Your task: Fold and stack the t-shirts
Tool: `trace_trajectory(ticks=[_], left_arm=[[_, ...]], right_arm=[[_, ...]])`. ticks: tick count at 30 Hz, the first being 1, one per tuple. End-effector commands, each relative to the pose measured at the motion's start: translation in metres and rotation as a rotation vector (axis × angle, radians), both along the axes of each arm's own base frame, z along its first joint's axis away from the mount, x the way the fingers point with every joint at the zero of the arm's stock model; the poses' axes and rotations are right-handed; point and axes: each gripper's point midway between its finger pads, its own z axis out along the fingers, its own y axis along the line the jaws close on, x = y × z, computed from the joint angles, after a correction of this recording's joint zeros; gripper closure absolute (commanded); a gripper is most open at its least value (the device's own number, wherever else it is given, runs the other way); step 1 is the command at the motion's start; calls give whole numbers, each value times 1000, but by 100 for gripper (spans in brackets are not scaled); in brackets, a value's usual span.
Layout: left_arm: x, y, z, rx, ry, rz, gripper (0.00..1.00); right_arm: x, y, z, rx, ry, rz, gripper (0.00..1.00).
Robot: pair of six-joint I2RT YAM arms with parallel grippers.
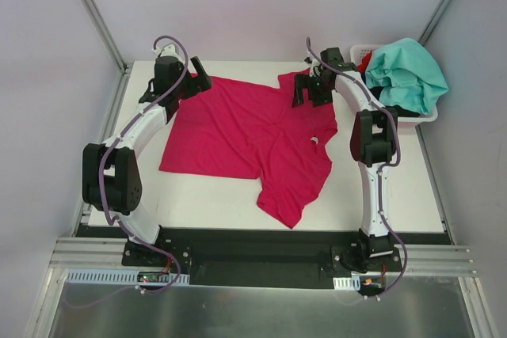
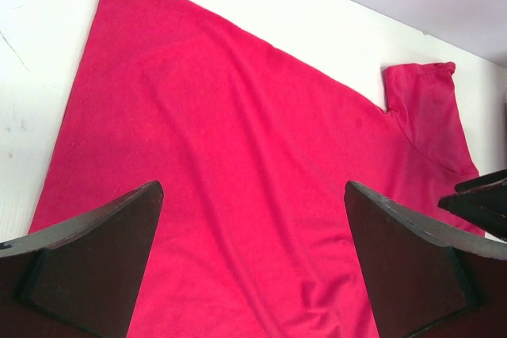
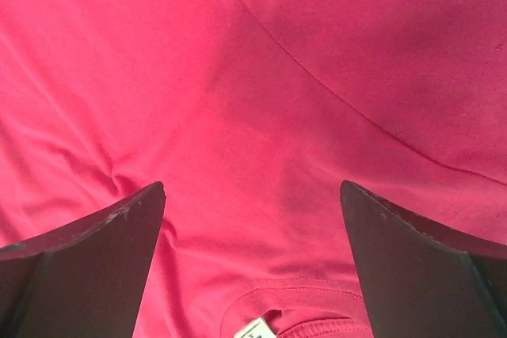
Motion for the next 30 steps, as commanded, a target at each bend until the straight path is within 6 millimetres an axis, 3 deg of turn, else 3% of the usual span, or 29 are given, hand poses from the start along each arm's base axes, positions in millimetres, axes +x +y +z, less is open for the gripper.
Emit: trace_trajectory(ticks=[1, 9, 19, 30], left_arm=[[3, -6, 20, 3, -56, -22, 1], [5, -7, 19, -2, -52, -23, 1], [5, -9, 15, -14, -42, -26, 1], [3, -9, 18, -18, -46, -27, 1]], right_arm=[[-2, 12, 11, 95, 14, 28, 4], [-7, 18, 8, 109, 41, 46, 4], [-15, -18, -18, -143, 96, 6, 4], [-14, -49, -27, -231, 136, -87, 4]])
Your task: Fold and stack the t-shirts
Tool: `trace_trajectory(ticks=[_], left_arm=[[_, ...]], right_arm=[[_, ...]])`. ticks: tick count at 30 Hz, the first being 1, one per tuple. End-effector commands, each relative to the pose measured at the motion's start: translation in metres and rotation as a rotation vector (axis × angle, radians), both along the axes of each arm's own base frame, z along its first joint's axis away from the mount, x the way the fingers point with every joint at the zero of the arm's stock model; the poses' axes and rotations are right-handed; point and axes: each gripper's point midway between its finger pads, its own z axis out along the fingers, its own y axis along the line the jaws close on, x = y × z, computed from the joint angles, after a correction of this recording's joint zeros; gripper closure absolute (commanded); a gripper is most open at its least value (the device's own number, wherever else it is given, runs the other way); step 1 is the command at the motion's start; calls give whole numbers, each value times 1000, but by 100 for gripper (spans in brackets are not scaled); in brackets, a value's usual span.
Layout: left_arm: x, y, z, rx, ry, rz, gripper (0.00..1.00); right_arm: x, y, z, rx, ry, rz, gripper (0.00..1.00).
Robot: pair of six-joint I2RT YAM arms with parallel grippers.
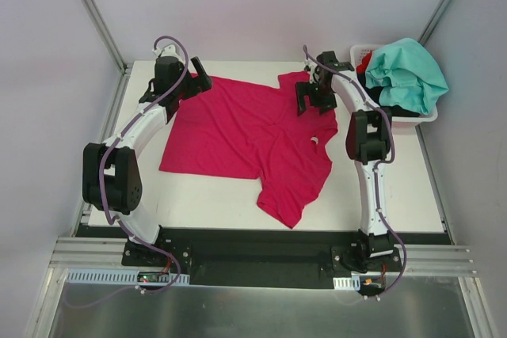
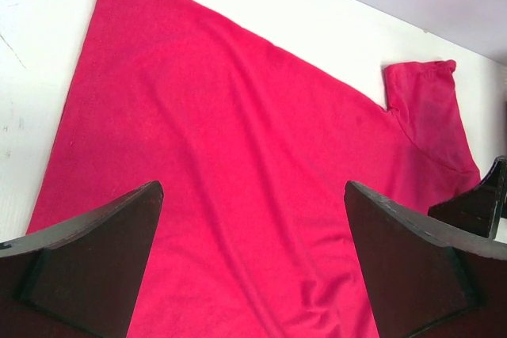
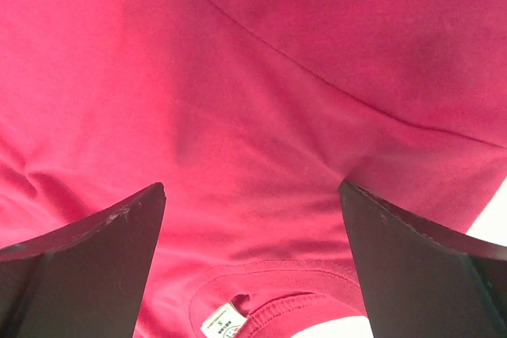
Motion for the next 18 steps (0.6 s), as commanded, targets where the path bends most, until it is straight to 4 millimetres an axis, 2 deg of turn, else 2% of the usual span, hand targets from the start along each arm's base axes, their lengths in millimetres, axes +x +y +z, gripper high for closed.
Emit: trace_trajectory(ticks=[1, 8, 11, 18], left_arm=[[3, -8, 20, -15, -51, -23, 1], [1, -9, 17, -15, -45, -27, 1], [1, -9, 18, -17, -44, -25, 1], [1, -10, 14, -15, -37, -32, 1]], right_arm=[[-1, -29, 0, -89, 19, -66, 4], [7, -61, -3, -66, 52, -195, 4], [10, -63, -2, -46, 46, -207, 4], [38, -65, 14, 67, -30, -220, 4]])
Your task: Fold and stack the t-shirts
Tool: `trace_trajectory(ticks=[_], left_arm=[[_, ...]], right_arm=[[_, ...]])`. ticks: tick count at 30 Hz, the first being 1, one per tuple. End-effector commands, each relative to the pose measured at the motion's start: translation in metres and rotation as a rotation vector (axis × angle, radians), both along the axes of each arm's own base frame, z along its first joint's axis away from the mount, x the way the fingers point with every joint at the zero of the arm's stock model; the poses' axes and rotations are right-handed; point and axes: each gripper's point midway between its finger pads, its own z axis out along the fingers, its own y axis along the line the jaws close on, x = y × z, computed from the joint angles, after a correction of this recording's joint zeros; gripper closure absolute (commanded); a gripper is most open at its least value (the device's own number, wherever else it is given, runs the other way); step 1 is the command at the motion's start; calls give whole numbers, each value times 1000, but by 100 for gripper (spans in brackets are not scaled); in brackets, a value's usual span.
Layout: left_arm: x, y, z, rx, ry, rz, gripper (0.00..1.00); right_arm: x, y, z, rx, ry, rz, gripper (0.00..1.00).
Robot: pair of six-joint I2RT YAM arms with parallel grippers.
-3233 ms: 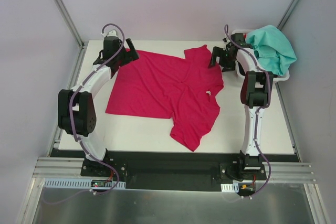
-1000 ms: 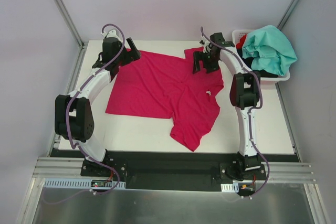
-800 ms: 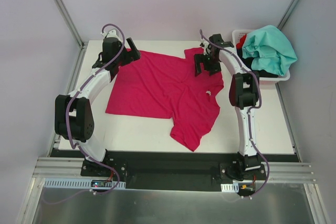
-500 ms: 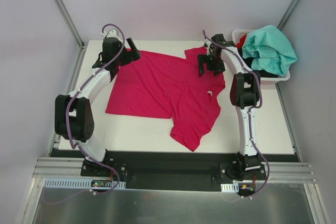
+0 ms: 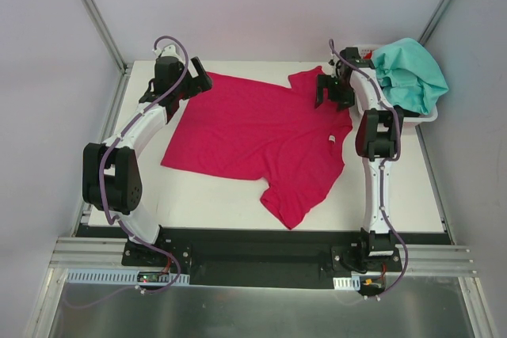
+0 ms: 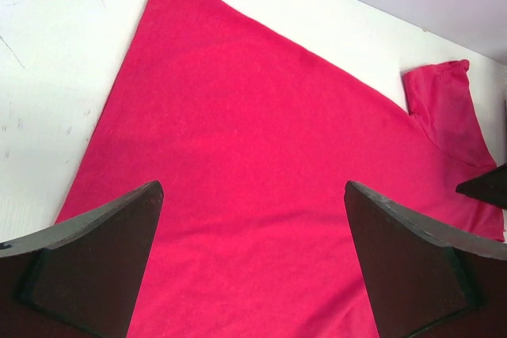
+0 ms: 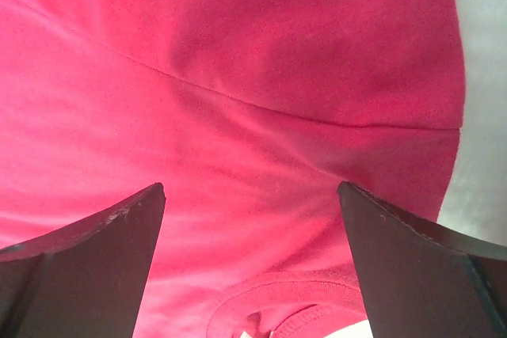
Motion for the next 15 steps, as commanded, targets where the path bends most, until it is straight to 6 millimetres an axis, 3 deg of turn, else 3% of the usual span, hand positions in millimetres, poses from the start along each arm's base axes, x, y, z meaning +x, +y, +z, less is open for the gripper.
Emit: trace_trajectory(ticks=[1, 3, 4, 6, 7, 8, 9, 11, 12, 14, 15], left_arm=[[1, -9, 13, -15, -35, -29, 1], [1, -9, 12, -13, -33, -30, 1], [1, -10, 13, -15, -34, -36, 1], [0, -12, 13, -22, -32, -43, 1], [0, -14, 14, -30, -31, -52, 1], [-2, -17, 13, -38, -23, -61, 1], [-4, -20, 12, -42, -15, -74, 1], [-9, -27, 10, -49, 11, -108, 1], [-12, -31, 11, -54, 17, -124, 1], [-18, -36, 9, -63, 43, -144, 1], [-25, -37, 5, -66, 72, -151, 1]], right_arm=[[14, 1, 14, 73, -45, -17, 4], [18, 5, 28, 99, -89, -1, 4], [11, 7, 23, 111, -69, -2, 4], [4, 19, 46, 181, -83, 0, 4], [-8, 26, 43, 195, -51, 2, 4], [-16, 35, 50, 224, -43, 13, 4], [-23, 40, 71, 232, -67, 23, 4], [-51, 57, 75, 227, -34, 62, 4], [-60, 63, 106, 236, -93, 81, 4], [-89, 76, 107, 221, -69, 105, 4], [-101, 81, 136, 232, -130, 121, 4]])
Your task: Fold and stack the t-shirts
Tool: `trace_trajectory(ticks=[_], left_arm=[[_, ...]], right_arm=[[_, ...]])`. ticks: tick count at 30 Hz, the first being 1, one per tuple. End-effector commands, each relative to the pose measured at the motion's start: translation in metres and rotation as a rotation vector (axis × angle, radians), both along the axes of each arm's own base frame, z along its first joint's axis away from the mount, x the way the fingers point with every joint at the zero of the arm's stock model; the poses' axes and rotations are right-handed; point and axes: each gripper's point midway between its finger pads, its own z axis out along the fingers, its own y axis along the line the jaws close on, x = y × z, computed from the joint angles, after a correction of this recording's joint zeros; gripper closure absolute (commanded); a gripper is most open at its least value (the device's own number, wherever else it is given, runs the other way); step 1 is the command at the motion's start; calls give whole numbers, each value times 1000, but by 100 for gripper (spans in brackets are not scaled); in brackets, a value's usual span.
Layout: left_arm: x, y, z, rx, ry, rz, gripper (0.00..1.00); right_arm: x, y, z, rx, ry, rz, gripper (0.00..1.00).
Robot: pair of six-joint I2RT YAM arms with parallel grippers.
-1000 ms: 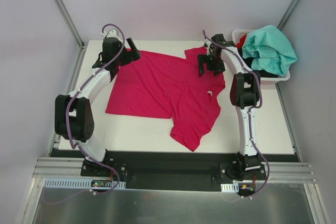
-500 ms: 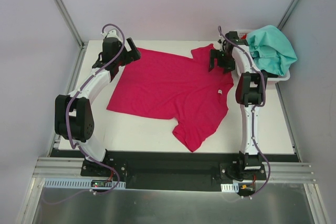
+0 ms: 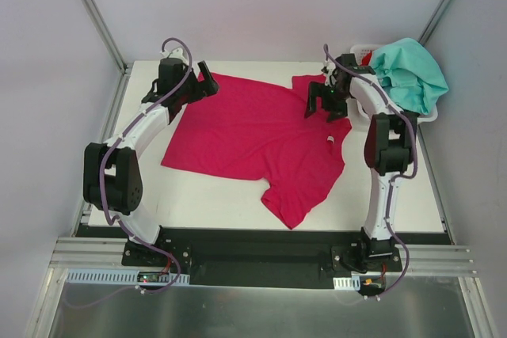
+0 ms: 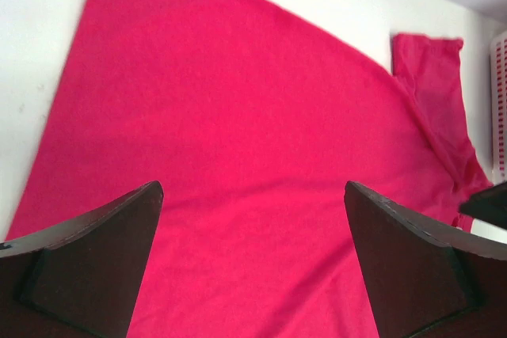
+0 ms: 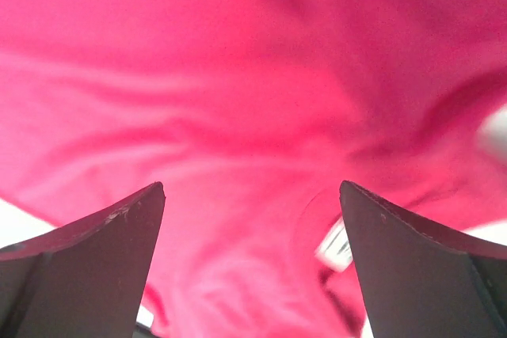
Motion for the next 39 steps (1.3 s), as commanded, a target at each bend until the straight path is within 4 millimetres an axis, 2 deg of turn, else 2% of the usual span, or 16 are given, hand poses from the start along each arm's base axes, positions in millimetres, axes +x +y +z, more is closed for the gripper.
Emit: trace_trajectory(ticks=[1, 7, 10, 14, 20, 25, 26, 28, 29, 31, 32, 33, 34, 35, 38, 39], left_arm=[[-18, -19, 10, -40, 41, -79, 1], [-38, -26, 16, -65, 73, -136, 1], [-48, -34, 17, -94, 112, -178, 1], [-59, -47, 10, -137, 155, -251, 1], [-74, -116, 22, -317, 207, -625, 1], [-58, -162, 19, -454, 286, -793, 1], [-54, -168, 4, -485, 335, -810, 1], [-42, -180, 15, -530, 327, -848, 1], [-40, -187, -2, -577, 382, -882, 1], [-29, -202, 19, -636, 366, -951, 1], [-21, -208, -3, -670, 421, -961, 1], [-17, -214, 16, -691, 385, -1026, 1], [-13, -220, 19, -730, 413, -1032, 1], [-8, -224, 2, -757, 459, -1028, 1], [-4, -225, 11, -785, 387, -1050, 1], [-9, -221, -11, -811, 442, -1013, 1]], right_arm=[[-49, 50, 112, 70, -205, 98, 4], [-94, 53, 150, 71, -245, 125, 4], [-117, 62, 140, 100, -178, 139, 4], [-112, 64, 131, 112, -242, 63, 4], [-113, 85, 148, 252, -245, 76, 4], [-144, 71, 190, 258, -350, 56, 4], [-153, 67, 184, 255, -330, 34, 4], [-176, 63, 203, 296, -371, 1, 4], [-187, 59, 190, 288, -354, -23, 4], [-213, 58, 204, 336, -415, -34, 4], [-223, 57, 203, 341, -420, -36, 4], [-236, 60, 189, 335, -387, -24, 4], [-246, 60, 185, 334, -373, -21, 4], [-255, 56, 188, 334, -400, -26, 4], [-272, 53, 168, 305, -360, -11, 4], [-274, 53, 163, 293, -340, -11, 4]])
